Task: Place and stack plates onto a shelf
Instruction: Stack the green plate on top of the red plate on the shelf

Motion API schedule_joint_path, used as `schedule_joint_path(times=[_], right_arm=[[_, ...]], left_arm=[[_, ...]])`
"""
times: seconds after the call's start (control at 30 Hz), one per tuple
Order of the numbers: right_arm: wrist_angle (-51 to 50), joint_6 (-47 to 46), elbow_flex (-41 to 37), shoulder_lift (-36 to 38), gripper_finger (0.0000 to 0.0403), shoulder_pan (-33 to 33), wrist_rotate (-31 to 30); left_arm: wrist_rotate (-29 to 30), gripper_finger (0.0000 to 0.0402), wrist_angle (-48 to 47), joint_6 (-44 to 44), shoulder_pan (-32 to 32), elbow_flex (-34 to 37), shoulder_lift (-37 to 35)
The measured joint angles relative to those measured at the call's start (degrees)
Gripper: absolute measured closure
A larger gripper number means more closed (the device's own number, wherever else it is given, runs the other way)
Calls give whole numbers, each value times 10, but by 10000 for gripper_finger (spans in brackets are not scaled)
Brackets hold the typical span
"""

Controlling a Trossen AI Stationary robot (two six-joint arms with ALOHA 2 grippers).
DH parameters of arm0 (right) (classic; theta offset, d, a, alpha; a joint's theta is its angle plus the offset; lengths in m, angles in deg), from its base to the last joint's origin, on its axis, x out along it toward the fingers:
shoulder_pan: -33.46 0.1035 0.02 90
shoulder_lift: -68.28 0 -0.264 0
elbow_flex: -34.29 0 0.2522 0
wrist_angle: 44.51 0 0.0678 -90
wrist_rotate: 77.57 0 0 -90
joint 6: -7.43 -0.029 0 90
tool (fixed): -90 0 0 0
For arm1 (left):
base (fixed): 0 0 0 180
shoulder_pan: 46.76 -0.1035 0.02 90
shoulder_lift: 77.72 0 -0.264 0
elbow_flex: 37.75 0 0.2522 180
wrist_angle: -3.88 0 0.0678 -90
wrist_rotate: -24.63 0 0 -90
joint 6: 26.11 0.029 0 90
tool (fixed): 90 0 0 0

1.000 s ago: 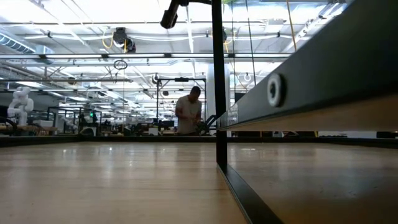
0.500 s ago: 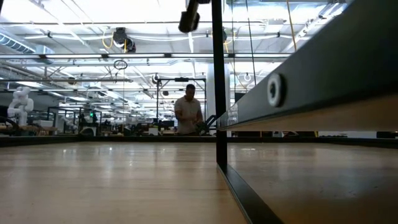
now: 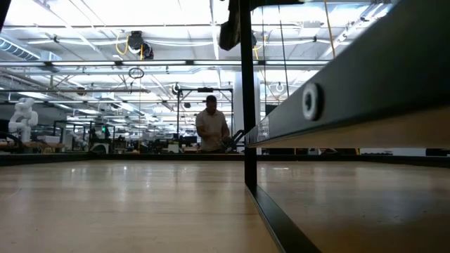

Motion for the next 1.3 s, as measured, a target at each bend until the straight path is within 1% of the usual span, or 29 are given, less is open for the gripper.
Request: schedule_joint_path(times=[0.2, 0.3, 0.4, 0.5, 0.63, 0.77, 0.87, 1.03, 1.13, 1.23, 1.3], right_arm=[[0, 19, 0, 0, 403, 0, 0], [0, 21, 0, 0, 403, 0, -1], [0, 21, 0, 0, 403, 0, -1], [0, 21, 0, 0, 403, 0, -1], [0, 21, 0, 0, 403, 0, -1], [0, 21, 0, 0, 403, 0, -1], [0, 25, 0, 0, 403, 0, -1], [0, 27, 0, 0, 403, 0, 0], [0, 28, 0, 0, 403, 0, 1], [1, 32, 0, 0, 403, 0, 1], [3, 42, 0, 0, 403, 0, 2]], left_arm=[[-4, 399, 3, 40, 1, 0, 18], [-23, 399, 6, 73, 1, 0, 25], [-41, 399, 5, 84, -1, 1, 27], [-43, 399, 35, 93, 5, -3, 25], [-39, 399, 13, 128, 23, -40, 27], [-8, 399, -20, 187, 37, -76, 34], [23, 399, -26, 211, 40, -91, 37], [28, 399, -41, 236, 46, -123, 51], [28, 399, -64, 236, 53, -149, 65], [28, 399, -99, 211, 62, -179, 82], [28, 399, -102, 192, 70, -196, 101]])
